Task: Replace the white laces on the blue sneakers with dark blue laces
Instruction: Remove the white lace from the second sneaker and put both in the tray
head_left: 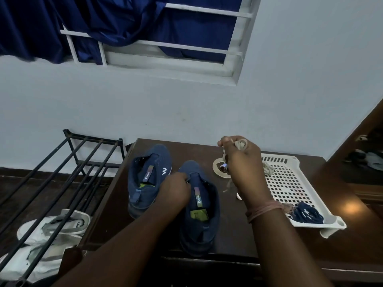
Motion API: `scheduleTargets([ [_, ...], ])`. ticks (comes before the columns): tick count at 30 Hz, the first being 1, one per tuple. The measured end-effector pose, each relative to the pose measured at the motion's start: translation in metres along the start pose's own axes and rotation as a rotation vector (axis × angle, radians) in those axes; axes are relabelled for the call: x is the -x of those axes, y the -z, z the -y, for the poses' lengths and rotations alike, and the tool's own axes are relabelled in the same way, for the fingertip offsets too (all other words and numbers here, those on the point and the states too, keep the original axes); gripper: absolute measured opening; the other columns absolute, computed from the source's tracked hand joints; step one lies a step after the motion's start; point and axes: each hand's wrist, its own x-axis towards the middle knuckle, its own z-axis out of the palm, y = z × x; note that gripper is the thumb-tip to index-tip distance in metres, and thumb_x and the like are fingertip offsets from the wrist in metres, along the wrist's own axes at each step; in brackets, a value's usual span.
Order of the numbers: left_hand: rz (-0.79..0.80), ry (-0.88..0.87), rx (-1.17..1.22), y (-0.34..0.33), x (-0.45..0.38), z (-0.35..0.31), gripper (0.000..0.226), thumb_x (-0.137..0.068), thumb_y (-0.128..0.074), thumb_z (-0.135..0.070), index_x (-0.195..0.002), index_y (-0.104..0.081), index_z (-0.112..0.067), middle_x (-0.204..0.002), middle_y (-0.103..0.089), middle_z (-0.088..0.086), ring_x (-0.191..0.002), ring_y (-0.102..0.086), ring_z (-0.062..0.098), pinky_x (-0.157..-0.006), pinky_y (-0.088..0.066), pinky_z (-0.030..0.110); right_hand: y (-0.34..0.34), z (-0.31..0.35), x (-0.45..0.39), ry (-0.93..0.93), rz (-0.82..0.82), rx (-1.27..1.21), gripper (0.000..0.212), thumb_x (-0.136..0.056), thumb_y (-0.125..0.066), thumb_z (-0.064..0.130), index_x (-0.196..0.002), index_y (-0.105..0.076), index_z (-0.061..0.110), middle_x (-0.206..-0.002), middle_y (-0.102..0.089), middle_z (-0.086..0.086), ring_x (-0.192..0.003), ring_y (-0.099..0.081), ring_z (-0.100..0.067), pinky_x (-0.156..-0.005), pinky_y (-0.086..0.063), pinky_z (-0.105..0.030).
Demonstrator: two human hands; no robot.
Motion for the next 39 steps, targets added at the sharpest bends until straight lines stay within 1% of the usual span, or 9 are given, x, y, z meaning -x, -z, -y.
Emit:
scheduleTargets([
  [4, -0.004, 0.075, 0.116, 0.013, -0.005, -0.005, 0.03, -0.095, -0.057, -0.031, -0.117, -0.065, -0.012, -0.116, -0.067, 0.008, -0.112, -0.061, 0.03, -0.09, -0.048, 0.036, 0.011, -0.002, 0.013, 0.102, 0.188, 0.158, 0.026, -0.094, -0.059, 0.036, -0.085, -0.072, 0.015, -0.06, -0.059, 0.002, -0.056, -0.05, -0.007, -0.058, -0.041, -0.027],
  [7, 0.014, 0.001, 0.328, 0.041, 0.003, -0.021, 0.044, -0.098, -0.05, -0.012, -0.141, -0.054, -0.022, -0.138, -0.059, 0.001, -0.125, -0.055, 0.018, -0.096, -0.044, 0.024, 0.022, -0.003, 0.02, 0.112, 0.299, 0.226, 0.027, -0.099, -0.054, 0.036, -0.087, -0.073, 0.021, -0.056, -0.056, 0.02, -0.053, -0.05, 0.003, -0.057, -0.038, -0.02],
  [9, 0.069, -0.108, 0.579, 0.063, 0.022, -0.034, 0.045, -0.097, -0.05, -0.008, -0.136, -0.058, -0.03, -0.129, -0.064, -0.009, -0.118, -0.059, 0.009, -0.089, -0.048, 0.016, 0.027, -0.002, 0.024, 0.106, 0.351, 0.223, 0.025, -0.101, -0.053, 0.031, -0.088, -0.073, 0.022, -0.055, -0.056, 0.023, -0.055, -0.05, 0.004, -0.059, -0.038, -0.019],
  [11, 0.168, -0.158, 0.739, 0.074, 0.043, -0.041, 0.027, -0.102, -0.05, -0.025, -0.119, -0.07, -0.032, -0.114, -0.072, -0.01, -0.111, -0.064, 0.007, -0.095, -0.049, 0.024, 0.029, 0.003, 0.026, 0.12, 0.391, 0.215, 0.025, -0.101, -0.054, 0.029, -0.086, -0.073, 0.022, -0.058, -0.058, 0.021, -0.059, -0.052, 0.003, -0.064, -0.04, -0.021],
  [16, 0.301, -0.117, 0.778, 0.079, 0.071, -0.035, 0.042, -0.105, -0.044, -0.042, -0.09, -0.075, -0.017, -0.076, -0.064, 0.007, -0.074, -0.06, 0.018, -0.079, -0.047, 0.027, 0.032, 0.002, 0.03, 0.112, 0.319, 0.166, 0.024, -0.098, -0.054, 0.041, -0.089, -0.073, 0.031, -0.074, -0.065, 0.008, -0.075, -0.063, -0.01, -0.071, -0.055, -0.035],
  [23, 0.407, 0.045, 1.019, 0.085, 0.076, -0.035, 0.039, -0.102, -0.049, -0.046, -0.103, -0.066, -0.011, -0.091, -0.069, 0.005, -0.09, -0.064, 0.02, -0.096, -0.05, 0.04, 0.025, -0.003, 0.038, 0.232, 0.31, 0.355, 0.028, -0.097, -0.057, 0.028, -0.076, -0.064, 0.011, -0.07, -0.063, -0.003, -0.071, -0.059, -0.016, -0.071, -0.051, -0.039],
  [28, 0.454, -0.02, 0.913, 0.079, 0.079, -0.034, 0.01, -0.099, -0.061, -0.023, -0.1, -0.067, -0.015, -0.083, -0.066, 0.001, -0.082, -0.064, 0.016, -0.09, -0.053, 0.036, 0.017, -0.002, 0.034, 0.164, 0.268, 0.279, 0.015, -0.09, -0.063, 0.018, -0.08, -0.075, 0.02, -0.083, -0.073, 0.014, -0.083, -0.065, 0.006, -0.076, -0.05, -0.016],
  [34, 0.457, -0.007, 1.016, 0.078, 0.087, -0.032, 0.019, -0.103, -0.052, -0.023, -0.103, -0.065, -0.01, -0.102, -0.074, 0.012, -0.1, -0.067, 0.024, -0.101, -0.049, 0.041, 0.014, -0.012, 0.022, 0.182, 0.224, 0.548, 0.018, -0.087, -0.064, 0.042, -0.078, -0.077, 0.034, -0.096, -0.064, 0.016, -0.1, -0.051, -0.007, -0.097, -0.042, -0.041],
  [39, 0.519, 0.042, 1.084, 0.069, 0.083, -0.028, 0.023, -0.105, -0.048, -0.019, -0.108, -0.065, -0.004, -0.07, -0.056, 0.001, -0.062, -0.055, 0.013, -0.073, -0.05, 0.032, 0.01, -0.024, 0.017, 0.151, 0.199, 0.707, 0.021, -0.087, -0.059, 0.056, -0.091, -0.074, 0.042, -0.11, -0.052, 0.012, -0.113, -0.043, -0.021, -0.096, -0.035, -0.041],
])
